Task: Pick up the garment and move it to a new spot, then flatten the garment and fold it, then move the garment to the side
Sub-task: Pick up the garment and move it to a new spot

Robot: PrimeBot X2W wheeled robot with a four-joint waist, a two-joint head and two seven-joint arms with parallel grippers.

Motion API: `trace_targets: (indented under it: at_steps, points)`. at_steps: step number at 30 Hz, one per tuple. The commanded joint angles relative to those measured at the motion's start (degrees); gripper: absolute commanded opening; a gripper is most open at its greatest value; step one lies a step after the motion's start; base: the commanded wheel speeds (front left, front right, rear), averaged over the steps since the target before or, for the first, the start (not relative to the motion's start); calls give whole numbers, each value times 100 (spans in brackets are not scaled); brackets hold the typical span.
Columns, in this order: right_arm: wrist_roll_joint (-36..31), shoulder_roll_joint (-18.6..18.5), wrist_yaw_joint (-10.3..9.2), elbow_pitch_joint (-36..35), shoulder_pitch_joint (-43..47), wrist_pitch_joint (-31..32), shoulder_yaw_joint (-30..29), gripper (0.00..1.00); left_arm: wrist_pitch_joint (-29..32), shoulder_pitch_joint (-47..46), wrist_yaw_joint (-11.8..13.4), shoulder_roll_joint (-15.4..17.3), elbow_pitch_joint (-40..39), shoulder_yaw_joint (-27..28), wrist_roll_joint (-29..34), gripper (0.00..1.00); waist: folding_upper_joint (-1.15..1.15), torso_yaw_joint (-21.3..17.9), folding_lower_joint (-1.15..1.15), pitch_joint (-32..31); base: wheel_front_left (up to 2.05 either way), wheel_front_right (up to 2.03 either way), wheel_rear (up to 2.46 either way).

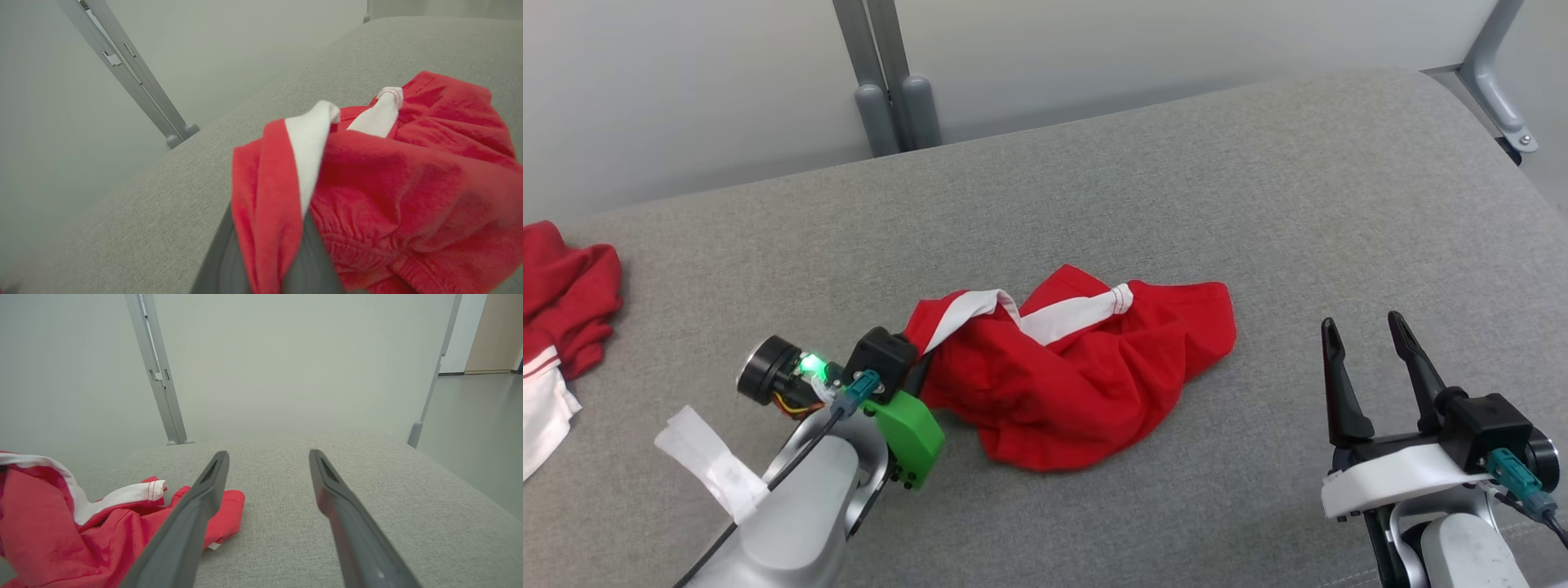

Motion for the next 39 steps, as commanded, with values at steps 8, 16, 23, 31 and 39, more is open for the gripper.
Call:
trace_targets:
  at_steps: [8, 16, 23, 31, 39]
  points:
    - [31, -14, -2, 38, 21, -18, -3, 100, -2, 458, 62, -10, 166, 430, -220, 100, 0, 264, 0, -127, 0, 0, 0]
    - [-2, -14, -2, 64, 166, -18, -45, 100, -2, 1077, 100, -42, -316, 985, -459, 100, 0, 503, 0, -403, 0, 0, 0]
    - [-47, -14, -2, 71, 231, -18, -49, 100, -2, 1898, 220, -106, -996, 1626, -586, 100, 0, 661, 0, -604, 0, 0, 0]
    - [-112, -15, -2, 57, 305, -18, -48, 100, -2, 2755, 229, -317, -1530, 2174, -577, 100, 0, 811, 0, -771, 0, 0, 0]
    - [-122, -14, -2, 57, 347, -18, 7, 100, -2, 3121, 45, -447, -1500, 2351, -511, 100, 0, 869, 0, -824, 0, 0, 0]
